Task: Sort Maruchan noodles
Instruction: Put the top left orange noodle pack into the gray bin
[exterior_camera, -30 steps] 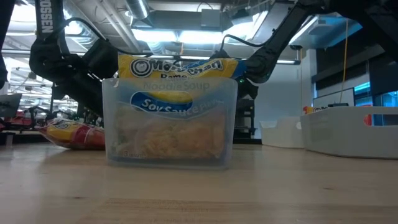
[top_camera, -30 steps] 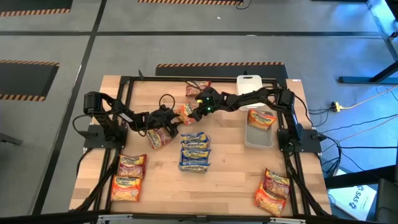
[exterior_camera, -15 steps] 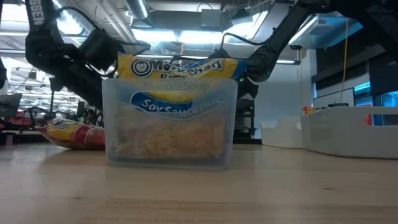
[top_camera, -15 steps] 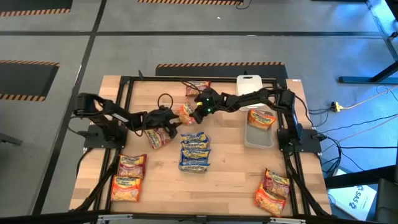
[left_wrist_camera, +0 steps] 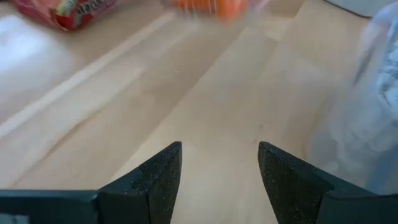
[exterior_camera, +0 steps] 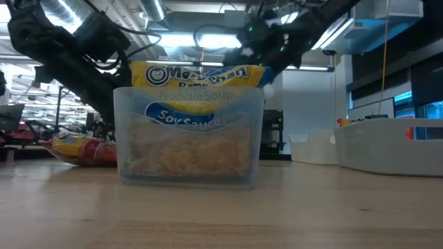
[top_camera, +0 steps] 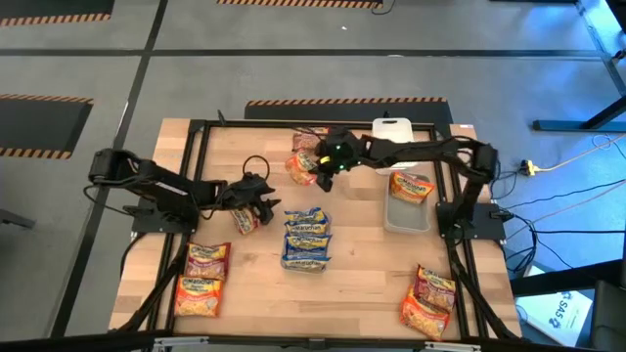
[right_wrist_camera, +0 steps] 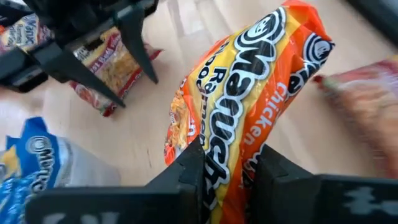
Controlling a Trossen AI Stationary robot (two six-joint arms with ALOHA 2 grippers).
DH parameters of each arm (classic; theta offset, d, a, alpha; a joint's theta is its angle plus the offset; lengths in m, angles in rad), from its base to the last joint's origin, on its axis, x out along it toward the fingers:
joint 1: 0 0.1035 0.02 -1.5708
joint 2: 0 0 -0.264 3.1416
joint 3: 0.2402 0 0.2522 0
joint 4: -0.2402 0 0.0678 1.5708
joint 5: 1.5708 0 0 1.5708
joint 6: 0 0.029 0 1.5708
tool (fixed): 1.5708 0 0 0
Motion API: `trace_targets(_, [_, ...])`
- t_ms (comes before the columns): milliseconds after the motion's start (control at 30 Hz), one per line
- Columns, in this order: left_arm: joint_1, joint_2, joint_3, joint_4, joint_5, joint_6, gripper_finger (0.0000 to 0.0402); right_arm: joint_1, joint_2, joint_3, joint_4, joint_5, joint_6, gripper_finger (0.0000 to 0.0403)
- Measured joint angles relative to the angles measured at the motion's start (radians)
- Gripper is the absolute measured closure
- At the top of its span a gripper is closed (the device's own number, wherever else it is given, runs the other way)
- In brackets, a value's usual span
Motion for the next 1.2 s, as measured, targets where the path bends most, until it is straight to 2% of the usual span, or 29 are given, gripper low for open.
trace_targets(233, [-0.05,0.004,0.0,0.003,-0.007,-0.017,0.0195,0.001,-0.189,0.0,-0.249,0.073,-0.083,0.0341])
trace_targets(367, [-0.072,0.004,0.0,0.004,-0.01,-0.018,0.0195,0.009,-0.297,0.0,-0.43,0.087,-0.091,0.0339])
trace_targets(467, [-0.086,0.004,0.0,0.005,-0.01,-0.018,0.0195,0.032,-0.375,0.0,-0.584,0.137,-0.078,0.0339])
trace_targets(667, [-0.092,0.004,0.0,0.008,-0.011,-0.017,0.0195,0.169,-0.53,0.0,-0.863,0.199,-0.008,0.0339])
trace_targets(833, [-0.092,0.004,0.001,0.005,-0.01,-0.016,0.0195,0.307,-0.666,0.0,-1.031,0.255,0.153,0.0338])
trace_targets(1000, [-0.092,0.004,0.001,0.006,-0.011,-0.012,0.0195,0.409,-0.744,-0.014,-1.234,0.352,0.298,0.0338])
trace_targets(1200, [-0.091,0.004,0.001,0.01,-0.011,-0.011,0.0195,0.453,-0.764,-0.149,-1.29,0.386,0.288,0.0338])
